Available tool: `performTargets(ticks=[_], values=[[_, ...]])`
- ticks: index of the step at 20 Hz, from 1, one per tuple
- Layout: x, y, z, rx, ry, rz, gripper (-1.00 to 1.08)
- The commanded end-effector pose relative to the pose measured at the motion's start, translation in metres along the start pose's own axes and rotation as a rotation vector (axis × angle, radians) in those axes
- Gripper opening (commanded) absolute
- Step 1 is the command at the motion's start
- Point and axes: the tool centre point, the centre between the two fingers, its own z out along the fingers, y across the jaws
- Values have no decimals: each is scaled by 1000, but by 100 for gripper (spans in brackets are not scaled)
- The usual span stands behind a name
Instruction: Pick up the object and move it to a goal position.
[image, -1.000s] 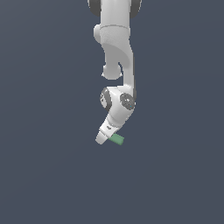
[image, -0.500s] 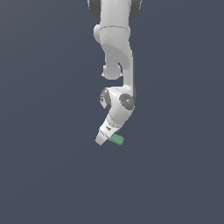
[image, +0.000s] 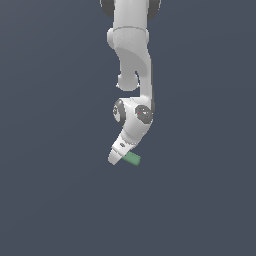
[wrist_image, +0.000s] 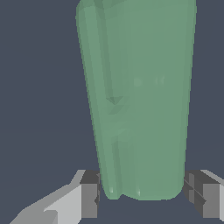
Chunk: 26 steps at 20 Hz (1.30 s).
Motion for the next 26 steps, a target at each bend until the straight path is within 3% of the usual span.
performTargets(ticks=[1,11,26], values=[[-7,2,-5,0,0,1,-100],[-63,20,-53,2,-1,0,-100],[-203,67,-173,8,-2,-1,-100]])
